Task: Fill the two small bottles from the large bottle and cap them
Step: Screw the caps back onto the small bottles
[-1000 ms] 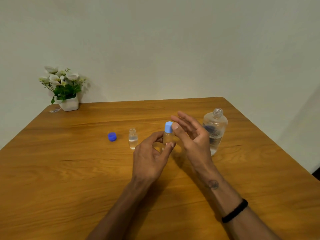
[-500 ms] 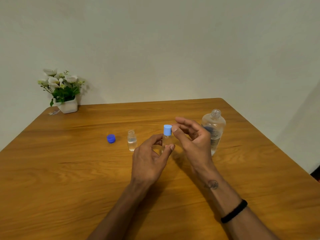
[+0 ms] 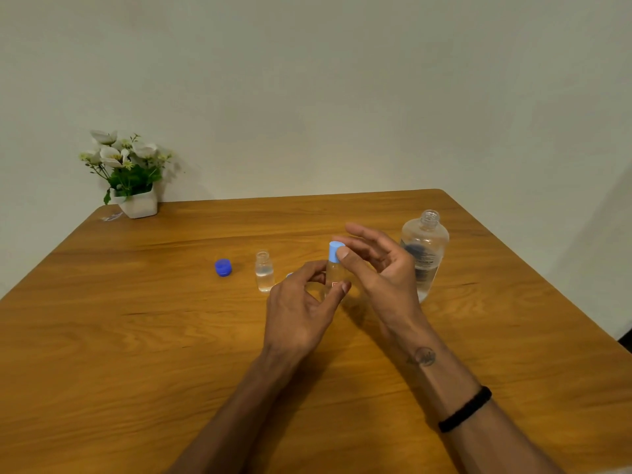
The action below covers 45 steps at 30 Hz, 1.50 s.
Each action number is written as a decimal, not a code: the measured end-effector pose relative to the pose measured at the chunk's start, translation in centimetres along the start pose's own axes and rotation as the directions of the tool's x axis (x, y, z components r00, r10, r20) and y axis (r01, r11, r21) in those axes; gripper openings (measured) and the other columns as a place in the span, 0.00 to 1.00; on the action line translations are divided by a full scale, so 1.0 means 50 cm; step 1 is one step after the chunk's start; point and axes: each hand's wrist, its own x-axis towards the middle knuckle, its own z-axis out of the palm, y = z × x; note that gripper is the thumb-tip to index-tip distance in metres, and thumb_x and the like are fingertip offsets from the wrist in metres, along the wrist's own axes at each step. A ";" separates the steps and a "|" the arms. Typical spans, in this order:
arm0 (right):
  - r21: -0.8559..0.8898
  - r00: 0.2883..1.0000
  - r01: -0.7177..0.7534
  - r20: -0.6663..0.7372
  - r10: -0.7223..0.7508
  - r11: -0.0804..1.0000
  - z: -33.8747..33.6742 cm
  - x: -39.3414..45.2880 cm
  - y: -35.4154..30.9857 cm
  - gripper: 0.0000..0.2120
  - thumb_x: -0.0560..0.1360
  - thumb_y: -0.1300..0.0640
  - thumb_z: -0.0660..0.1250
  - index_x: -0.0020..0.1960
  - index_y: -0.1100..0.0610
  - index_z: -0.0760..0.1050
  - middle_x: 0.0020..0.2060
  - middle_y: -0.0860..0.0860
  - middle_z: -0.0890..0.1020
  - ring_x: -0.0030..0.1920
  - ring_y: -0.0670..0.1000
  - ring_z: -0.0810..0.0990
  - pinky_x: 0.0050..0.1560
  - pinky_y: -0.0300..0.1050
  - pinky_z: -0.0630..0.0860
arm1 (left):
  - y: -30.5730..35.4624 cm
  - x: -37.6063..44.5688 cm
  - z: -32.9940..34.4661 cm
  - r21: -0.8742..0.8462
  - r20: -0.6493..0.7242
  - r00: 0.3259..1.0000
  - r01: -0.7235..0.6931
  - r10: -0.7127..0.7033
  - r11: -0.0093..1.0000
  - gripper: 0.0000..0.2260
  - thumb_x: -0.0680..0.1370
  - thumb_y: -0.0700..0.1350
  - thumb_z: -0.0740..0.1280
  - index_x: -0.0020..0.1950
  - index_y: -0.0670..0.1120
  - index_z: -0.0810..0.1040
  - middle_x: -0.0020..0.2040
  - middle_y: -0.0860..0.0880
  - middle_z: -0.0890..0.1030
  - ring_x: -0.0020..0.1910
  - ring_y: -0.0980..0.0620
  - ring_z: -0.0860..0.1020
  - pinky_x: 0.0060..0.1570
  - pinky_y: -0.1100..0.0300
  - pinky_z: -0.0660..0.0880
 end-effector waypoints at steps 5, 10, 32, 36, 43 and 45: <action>-0.021 0.999 0.027 -0.039 -0.028 0.999 -0.001 0.005 0.007 0.21 0.73 0.60 0.81 0.65 0.54 0.82 0.53 0.52 0.88 0.56 0.48 0.87 0.52 0.40 0.83 | -0.003 0.002 0.003 -0.019 -0.005 1.000 0.006 -0.006 1.000 0.16 0.77 0.56 0.74 0.63 0.55 0.82 0.51 0.58 0.86 0.27 0.55 0.83 0.34 0.49 0.83; 0.126 0.994 -0.109 0.004 0.110 0.986 0.001 0.007 0.001 0.13 0.82 0.56 0.70 0.66 0.52 0.81 0.57 0.51 0.89 0.63 0.52 0.86 0.68 0.60 0.80 | -0.002 0.001 0.003 -0.011 -0.004 1.000 0.008 -0.008 1.000 0.18 0.77 0.57 0.74 0.66 0.56 0.80 0.52 0.59 0.86 0.27 0.55 0.83 0.37 0.49 0.84; 0.077 0.996 -0.080 -0.037 0.083 0.994 -0.007 0.012 0.013 0.16 0.76 0.61 0.77 0.63 0.54 0.83 0.52 0.53 0.89 0.58 0.54 0.88 0.61 0.52 0.84 | 0.001 0.003 -0.001 -0.036 -0.021 1.000 0.022 -0.023 0.999 0.17 0.76 0.58 0.75 0.64 0.58 0.81 0.48 0.60 0.85 0.27 0.54 0.83 0.36 0.48 0.83; 0.174 0.985 -0.174 0.038 0.170 0.969 -0.008 0.013 0.012 0.14 0.83 0.58 0.68 0.67 0.54 0.82 0.58 0.57 0.88 0.64 0.60 0.85 0.68 0.63 0.80 | -0.002 0.004 0.002 -0.032 -0.012 1.000 0.014 -0.014 0.999 0.17 0.76 0.59 0.74 0.64 0.57 0.81 0.49 0.59 0.85 0.27 0.54 0.83 0.37 0.47 0.83; 0.150 0.977 -0.210 0.079 0.200 0.966 -0.009 0.017 0.019 0.14 0.84 0.62 0.65 0.67 0.55 0.82 0.59 0.58 0.88 0.62 0.62 0.86 0.68 0.69 0.78 | -0.003 0.001 0.003 -0.039 0.006 1.000 -0.009 0.009 0.999 0.18 0.75 0.63 0.71 0.63 0.60 0.81 0.49 0.60 0.86 0.26 0.53 0.82 0.36 0.45 0.83; 0.149 0.980 -0.200 0.050 0.195 0.968 -0.012 0.019 0.025 0.13 0.82 0.62 0.69 0.65 0.54 0.84 0.59 0.58 0.88 0.61 0.64 0.86 0.67 0.69 0.79 | -0.003 0.002 0.003 -0.034 0.012 1.000 -0.008 0.008 0.999 0.18 0.75 0.63 0.71 0.64 0.60 0.81 0.49 0.59 0.85 0.26 0.53 0.82 0.36 0.44 0.83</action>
